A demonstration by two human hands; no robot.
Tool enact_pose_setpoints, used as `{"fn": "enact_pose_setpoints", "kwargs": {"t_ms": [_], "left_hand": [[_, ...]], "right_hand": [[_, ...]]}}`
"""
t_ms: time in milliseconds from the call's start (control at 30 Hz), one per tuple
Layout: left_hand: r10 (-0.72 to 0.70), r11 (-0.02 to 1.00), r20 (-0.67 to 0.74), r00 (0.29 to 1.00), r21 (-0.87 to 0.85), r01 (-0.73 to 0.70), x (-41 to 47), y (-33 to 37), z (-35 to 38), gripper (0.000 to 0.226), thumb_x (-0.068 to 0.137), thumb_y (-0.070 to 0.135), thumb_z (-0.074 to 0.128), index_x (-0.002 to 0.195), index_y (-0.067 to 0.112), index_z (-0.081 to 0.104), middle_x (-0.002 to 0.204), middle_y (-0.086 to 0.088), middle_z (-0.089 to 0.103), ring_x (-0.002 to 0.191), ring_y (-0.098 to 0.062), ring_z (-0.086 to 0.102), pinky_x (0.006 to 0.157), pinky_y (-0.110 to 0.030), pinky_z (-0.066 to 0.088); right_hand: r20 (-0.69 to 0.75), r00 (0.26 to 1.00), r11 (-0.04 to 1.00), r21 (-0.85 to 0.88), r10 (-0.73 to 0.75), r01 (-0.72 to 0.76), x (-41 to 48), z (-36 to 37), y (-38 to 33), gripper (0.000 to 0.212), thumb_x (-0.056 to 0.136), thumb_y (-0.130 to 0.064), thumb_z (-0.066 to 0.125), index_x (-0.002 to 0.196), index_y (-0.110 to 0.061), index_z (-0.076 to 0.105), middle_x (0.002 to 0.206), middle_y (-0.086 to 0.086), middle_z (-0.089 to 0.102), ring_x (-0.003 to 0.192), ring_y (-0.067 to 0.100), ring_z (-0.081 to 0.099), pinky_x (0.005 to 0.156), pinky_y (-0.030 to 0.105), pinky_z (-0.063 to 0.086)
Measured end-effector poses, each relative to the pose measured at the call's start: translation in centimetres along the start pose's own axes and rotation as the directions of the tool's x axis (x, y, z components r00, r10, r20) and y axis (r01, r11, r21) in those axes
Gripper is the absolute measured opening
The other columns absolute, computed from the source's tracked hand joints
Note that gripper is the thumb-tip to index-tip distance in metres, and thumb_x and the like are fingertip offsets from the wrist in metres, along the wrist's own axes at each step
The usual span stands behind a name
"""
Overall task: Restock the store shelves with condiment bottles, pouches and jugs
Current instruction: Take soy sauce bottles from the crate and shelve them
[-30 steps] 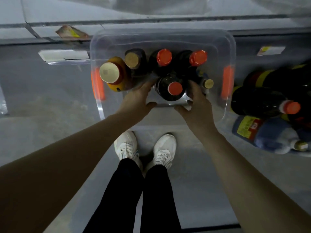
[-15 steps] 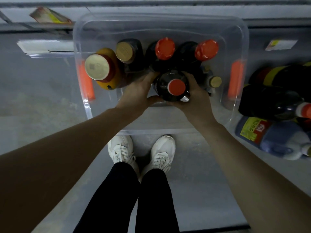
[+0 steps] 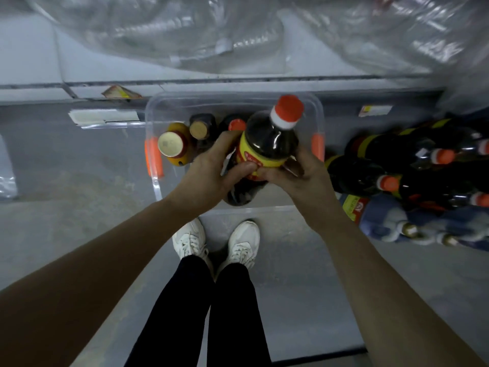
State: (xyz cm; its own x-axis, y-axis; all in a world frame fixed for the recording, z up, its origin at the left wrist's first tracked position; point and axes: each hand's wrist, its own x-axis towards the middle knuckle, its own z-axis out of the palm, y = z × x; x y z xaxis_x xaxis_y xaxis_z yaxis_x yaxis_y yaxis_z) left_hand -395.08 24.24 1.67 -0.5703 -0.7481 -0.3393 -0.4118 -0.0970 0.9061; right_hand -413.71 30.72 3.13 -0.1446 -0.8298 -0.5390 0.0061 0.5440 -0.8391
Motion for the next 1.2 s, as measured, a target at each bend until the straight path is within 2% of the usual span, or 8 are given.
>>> {"fn": "enact_pose_setpoints", "kwargs": {"t_ms": [200, 500, 667, 733, 867, 933, 1100, 1200], "left_hand": [[-0.087, 0.987, -0.028, 0.996, -0.137, 0.082, -2.5, 8.6, -2.0, 0.048, 0.094, 0.035, 0.057, 0.136, 0.014, 0.046, 0.125, 0.005, 0.062, 0.120, -0.008, 0.059, 0.102, -0.031, 0.050], [-0.229, 0.943, -0.075, 0.971, -0.266, 0.201, -8.4, 22.7, -6.3, 0.063, 0.076, 0.070, 0.060, 0.124, 0.030, 0.058, 0.116, 0.006, 0.069, 0.107, -0.009, 0.066, 0.096, -0.044, 0.055], [-0.173, 0.953, -0.024, 0.985, -0.255, 0.161, -11.7, 30.6, -9.1, 0.042, 0.095, 0.039, 0.061, 0.135, 0.026, 0.054, 0.125, 0.002, 0.067, 0.116, -0.014, 0.064, 0.103, -0.045, 0.049], [-0.114, 0.973, 0.002, 0.993, -0.200, 0.112, -12.9, 33.6, -10.0, 0.053, 0.093, 0.026, 0.067, 0.142, 0.026, 0.047, 0.128, 0.004, 0.065, 0.115, -0.008, 0.063, 0.101, -0.036, 0.051], [-0.005, 0.987, -0.040, 0.999, -0.162, -0.001, -15.2, 39.7, -11.5, 0.071, 0.083, 0.018, 0.079, 0.138, 0.041, 0.041, 0.125, 0.011, 0.060, 0.099, 0.006, 0.063, 0.069, -0.009, 0.048], [0.036, 0.989, -0.094, 0.995, -0.139, -0.049, -16.0, 42.2, -12.1, 0.071, 0.081, 0.021, 0.081, 0.131, 0.051, 0.040, 0.121, 0.017, 0.059, 0.101, 0.011, 0.060, 0.074, -0.004, 0.046], [0.118, 0.975, -0.176, 0.977, -0.166, -0.147, -19.0, 48.4, -13.9, 0.073, 0.084, 0.021, 0.078, 0.144, 0.037, 0.041, 0.126, 0.013, 0.064, 0.117, 0.002, 0.059, 0.099, -0.019, 0.047], [0.121, 0.962, -0.233, 0.965, -0.212, -0.172, -20.2, 51.1, -15.1, 0.074, 0.083, 0.017, 0.078, 0.146, 0.033, 0.041, 0.124, 0.007, 0.067, 0.115, -0.002, 0.062, 0.094, -0.020, 0.051]], "right_hand": [[-0.026, 0.999, 0.994, 0.107, 0.036, -0.033, -4.5, -0.3, -8.0, 0.056, 0.089, -0.013, 0.075, 0.141, -0.019, 0.055, 0.131, 0.002, 0.067, 0.119, 0.013, 0.065, 0.090, 0.023, 0.055], [-0.047, 0.997, 0.996, 0.059, -0.068, 0.070, -13.3, -0.9, -20.4, 0.065, 0.079, -0.004, 0.081, 0.130, -0.028, 0.049, 0.121, -0.006, 0.070, 0.112, 0.003, 0.066, 0.085, 0.017, 0.053], [-0.067, 0.991, 0.991, 0.060, -0.115, 0.119, -18.1, -1.6, -27.1, 0.067, 0.081, -0.011, 0.080, 0.139, -0.022, 0.051, 0.127, -0.001, 0.070, 0.116, 0.008, 0.066, 0.089, 0.021, 0.054], [-0.072, 0.987, 0.986, 0.069, -0.147, 0.152, -19.8, -2.1, -29.9, 0.068, 0.081, -0.013, 0.079, 0.142, -0.019, 0.051, 0.123, 0.000, 0.072, 0.114, 0.010, 0.068, 0.086, 0.019, 0.054], [-0.079, 0.975, 0.972, 0.096, -0.207, 0.214, -22.7, -2.6, -35.8, 0.072, 0.074, -0.025, 0.079, 0.140, -0.022, 0.053, 0.115, -0.010, 0.074, 0.108, 0.004, 0.069, 0.080, 0.012, 0.053], [-0.075, 0.969, 0.964, 0.109, -0.234, 0.241, -23.8, -2.9, -38.2, 0.068, 0.073, -0.025, 0.078, 0.137, -0.024, 0.055, 0.112, -0.015, 0.074, 0.105, 0.000, 0.069, 0.078, 0.010, 0.052], [-0.046, 0.939, 0.937, 0.061, -0.342, 0.344, -27.2, -2.9, -45.1, 0.061, 0.079, -0.021, 0.079, 0.135, -0.026, 0.055, 0.115, -0.008, 0.075, 0.109, 0.007, 0.069, 0.081, 0.014, 0.054], [-0.027, 0.920, 0.918, 0.056, -0.391, 0.392, -28.2, -2.5, -48.4, 0.058, 0.078, -0.024, 0.081, 0.128, -0.031, 0.053, 0.112, -0.003, 0.076, 0.108, 0.011, 0.071, 0.083, 0.022, 0.056]]}}
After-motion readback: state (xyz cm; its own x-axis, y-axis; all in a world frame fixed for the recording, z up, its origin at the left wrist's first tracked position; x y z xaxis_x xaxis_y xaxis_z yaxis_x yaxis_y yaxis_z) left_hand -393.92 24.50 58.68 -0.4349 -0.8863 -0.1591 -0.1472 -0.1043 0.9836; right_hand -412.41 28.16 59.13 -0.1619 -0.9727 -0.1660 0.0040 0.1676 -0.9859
